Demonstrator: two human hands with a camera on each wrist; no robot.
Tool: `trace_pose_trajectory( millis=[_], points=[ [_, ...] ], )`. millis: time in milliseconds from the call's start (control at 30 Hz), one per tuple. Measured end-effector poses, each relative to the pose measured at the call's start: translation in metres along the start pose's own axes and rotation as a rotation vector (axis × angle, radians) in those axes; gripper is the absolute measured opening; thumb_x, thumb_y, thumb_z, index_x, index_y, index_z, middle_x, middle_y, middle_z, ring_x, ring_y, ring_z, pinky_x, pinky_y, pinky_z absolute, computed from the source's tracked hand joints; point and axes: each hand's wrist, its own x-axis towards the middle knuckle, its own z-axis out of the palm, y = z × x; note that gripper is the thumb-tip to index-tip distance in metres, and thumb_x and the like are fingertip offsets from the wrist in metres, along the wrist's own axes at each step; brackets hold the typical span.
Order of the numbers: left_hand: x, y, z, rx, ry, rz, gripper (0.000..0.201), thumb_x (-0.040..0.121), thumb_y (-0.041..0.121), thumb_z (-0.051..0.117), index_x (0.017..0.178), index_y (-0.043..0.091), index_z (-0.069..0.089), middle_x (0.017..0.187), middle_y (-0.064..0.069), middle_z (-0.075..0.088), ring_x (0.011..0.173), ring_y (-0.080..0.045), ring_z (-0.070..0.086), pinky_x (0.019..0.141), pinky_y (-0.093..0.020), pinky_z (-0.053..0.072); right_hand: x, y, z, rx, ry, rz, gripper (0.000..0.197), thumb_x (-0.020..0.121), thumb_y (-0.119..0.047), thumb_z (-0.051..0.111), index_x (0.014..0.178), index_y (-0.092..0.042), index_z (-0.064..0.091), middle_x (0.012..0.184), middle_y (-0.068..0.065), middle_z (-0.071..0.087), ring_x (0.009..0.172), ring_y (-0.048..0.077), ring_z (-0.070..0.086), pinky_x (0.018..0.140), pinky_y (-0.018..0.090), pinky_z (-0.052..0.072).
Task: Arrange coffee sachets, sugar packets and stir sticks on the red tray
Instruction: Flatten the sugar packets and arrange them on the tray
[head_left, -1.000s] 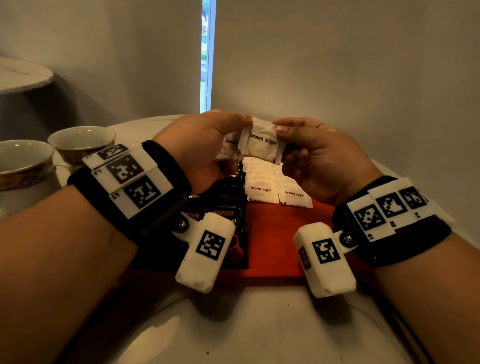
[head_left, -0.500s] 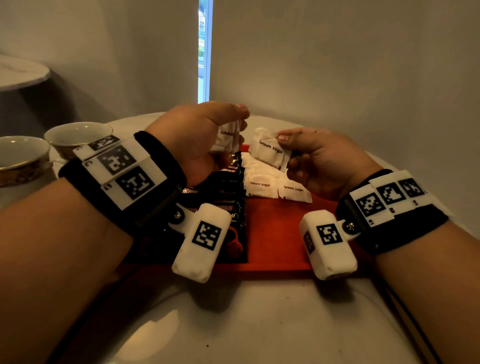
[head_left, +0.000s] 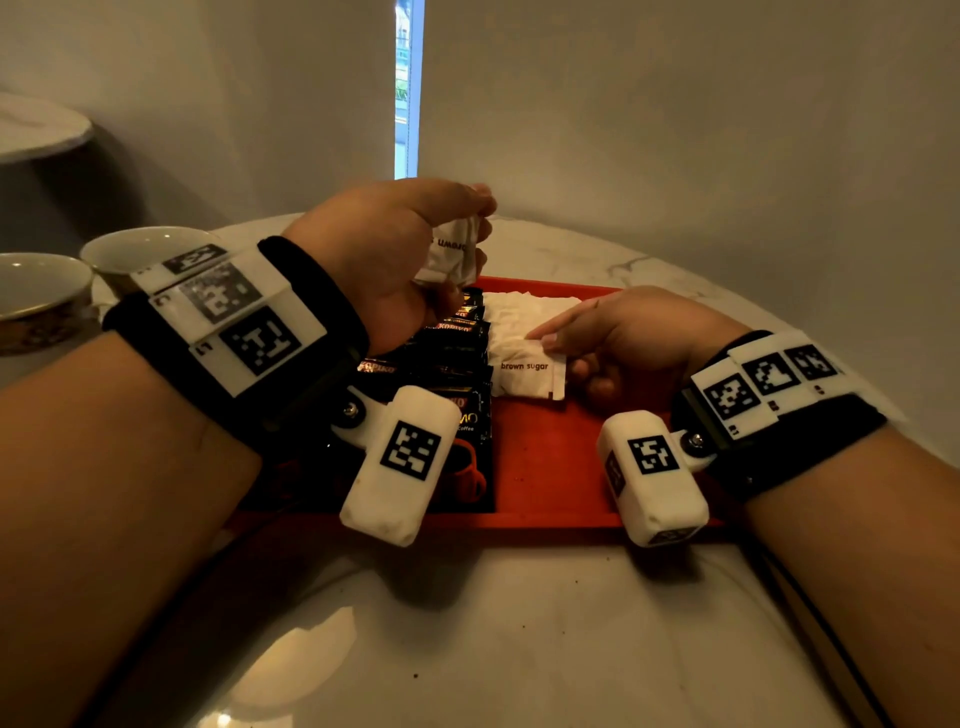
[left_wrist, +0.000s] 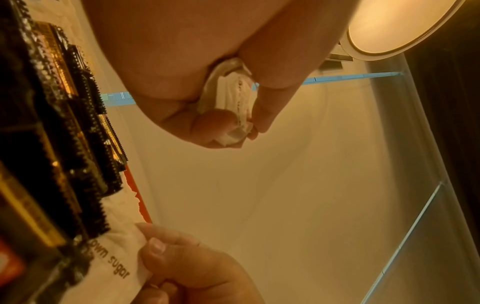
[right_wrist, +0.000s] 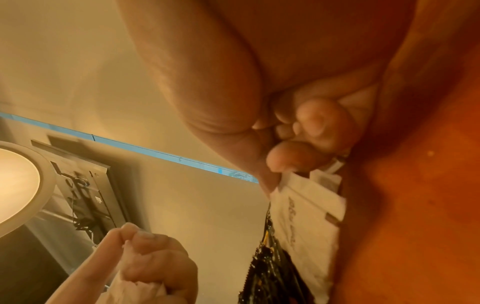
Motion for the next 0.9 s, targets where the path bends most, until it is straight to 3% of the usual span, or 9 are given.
trace_pose_trajectory(
  millis=[133, 533, 667, 767, 833, 900],
  points=[
    [0.0003, 0.0002, -0.0012, -0.012, 0.008, -0.007, 0.013, 0.094, 0.026, 0.061, 0.083, 0.019, 0.065, 0.078, 0.005, 0.059, 0.058, -0.010, 0.054, 0.045, -0.021, 0.037, -0.0010, -0.0012, 0.0011, -0.032, 0.012, -0.028, 0.018, 0.094, 0.001, 0.057, 0.105, -0.003, 0.071, 0.073, 0.005, 0.059, 0.052, 0.008, 0.050, 0.043, 0.019, 0.037],
    [-0.0016, 0.0025, -0.0003, -0.063, -0.021, -0.064, 0.016, 0.095, 0.022, 0.055, 0.083, 0.016, 0.063, 0.077, 0.002, 0.057, 0.058, -0.010, 0.057, 0.046, -0.017, 0.038, 0.0054, -0.0023, 0.0002, -0.051, 0.141, -0.106, 0.018, 0.091, 0.007, 0.059, 0.101, -0.001, 0.072, 0.074, 0.007, 0.065, 0.057, 0.014, 0.057, 0.044, 0.024, 0.044],
    [-0.0031, 0.0052, 0.0008, -0.131, -0.044, -0.098, 0.020, 0.098, 0.017, 0.043, 0.095, 0.014, 0.063, 0.081, -0.001, 0.050, 0.061, -0.011, 0.057, 0.048, -0.017, 0.039, 0.0037, -0.0037, -0.0002, -0.053, 0.170, -0.119, 0.019, 0.091, 0.007, 0.061, 0.102, -0.003, 0.072, 0.082, 0.009, 0.070, 0.058, 0.013, 0.060, 0.049, 0.025, 0.048],
    [-0.0052, 0.0059, 0.0018, -0.163, -0.003, -0.093, 0.027, 0.093, 0.013, 0.040, 0.099, 0.010, 0.067, 0.097, -0.012, 0.055, 0.072, -0.019, 0.058, 0.051, -0.019, 0.046, 0.0029, -0.0056, -0.0017, -0.055, 0.201, -0.145, 0.021, 0.090, 0.004, 0.063, 0.107, -0.004, 0.072, 0.093, 0.013, 0.073, 0.060, 0.014, 0.061, 0.056, 0.028, 0.050],
    [-0.0058, 0.0061, 0.0028, -0.175, -0.008, -0.082, 0.035, 0.091, 0.009, 0.037, 0.106, 0.006, 0.068, 0.107, -0.018, 0.055, 0.078, -0.024, 0.059, 0.053, -0.023, 0.049, 0.0026, -0.0063, -0.0020, -0.026, 0.222, -0.186, 0.020, 0.091, 0.003, 0.063, 0.107, -0.005, 0.072, 0.093, 0.012, 0.073, 0.060, 0.013, 0.061, 0.057, 0.028, 0.050],
    [-0.0051, 0.0053, 0.0045, -0.183, -0.036, -0.076, 0.043, 0.091, 0.004, 0.032, 0.117, 0.004, 0.066, 0.106, -0.019, 0.056, 0.078, -0.024, 0.062, 0.056, -0.026, 0.054, 0.0012, -0.0081, -0.0003, 0.051, 0.220, -0.246, 0.018, 0.092, 0.000, 0.062, 0.106, -0.005, 0.071, 0.087, 0.010, 0.072, 0.060, 0.013, 0.060, 0.053, 0.025, 0.048]
  ],
)
